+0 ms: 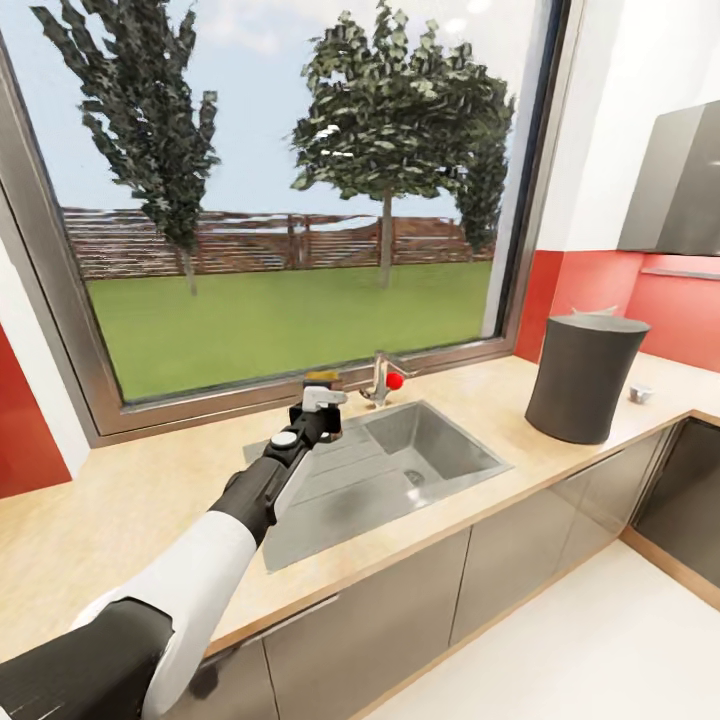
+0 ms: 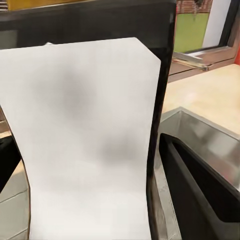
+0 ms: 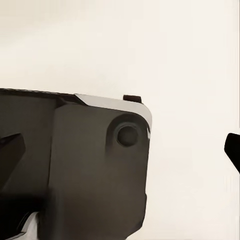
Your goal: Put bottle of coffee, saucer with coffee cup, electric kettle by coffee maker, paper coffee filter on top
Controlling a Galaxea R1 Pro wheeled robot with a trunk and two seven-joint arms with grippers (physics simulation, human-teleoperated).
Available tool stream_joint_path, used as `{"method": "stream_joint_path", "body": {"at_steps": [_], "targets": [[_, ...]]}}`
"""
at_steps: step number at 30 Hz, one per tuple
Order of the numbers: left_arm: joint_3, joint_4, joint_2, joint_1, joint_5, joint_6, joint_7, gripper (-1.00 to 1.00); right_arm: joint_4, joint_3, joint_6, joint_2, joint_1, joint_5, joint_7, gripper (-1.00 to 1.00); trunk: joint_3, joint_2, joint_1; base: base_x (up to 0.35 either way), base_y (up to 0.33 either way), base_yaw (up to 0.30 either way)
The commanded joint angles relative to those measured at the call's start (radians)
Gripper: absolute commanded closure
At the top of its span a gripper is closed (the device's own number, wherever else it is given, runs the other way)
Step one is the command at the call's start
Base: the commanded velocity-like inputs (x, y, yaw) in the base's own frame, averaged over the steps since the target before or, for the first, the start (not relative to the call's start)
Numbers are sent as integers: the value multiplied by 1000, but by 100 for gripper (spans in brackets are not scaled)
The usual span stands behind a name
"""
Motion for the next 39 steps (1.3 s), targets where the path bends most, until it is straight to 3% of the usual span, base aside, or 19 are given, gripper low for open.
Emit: {"method": "stream_joint_path", "body": {"at_steps": [1,13,23,24,25,29,31,35,39], "targets": [[-3,-1,0,0,6,5,5,100,1,-2,-3,0,0,10,-1,-100,0,-1,1,218,-203,0],[-3,-1,0,11,9,5,7,100,1,-3,-3,0,0,10,-2,-100,0,-1,1,167,-232,0],[-3,-3,0,23,15,5,8,100,-19,-5,-1,0,0,8,-3,-100,0,-1,1,-16,-267,0],[-3,-8,0,34,15,-5,8,100,-19,-5,-1,0,0,8,-3,-100,0,-1,1,-189,-227,0],[-3,-17,0,78,6,-97,11,100,-19,-6,-1,0,0,8,-3,-100,0,-1,1,-101,-75,0],[-4,-19,0,113,4,-109,10,100,-19,-6,-1,0,0,8,-3,-100,0,-1,1,-29,-22,0],[-14,-20,0,122,4,-117,10,100,-18,-6,-1,0,0,8,-3,-100,0,-1,1,-6,-4,0],[-74,-20,0,140,3,-125,10,100,-18,-6,-1,0,0,8,-3,-100,0,-1,1,2,-61,0],[-94,-20,0,148,3,-142,10,100,-18,-6,-1,0,0,8,-3,-100,0,-1,1,93,-225,0]]}}
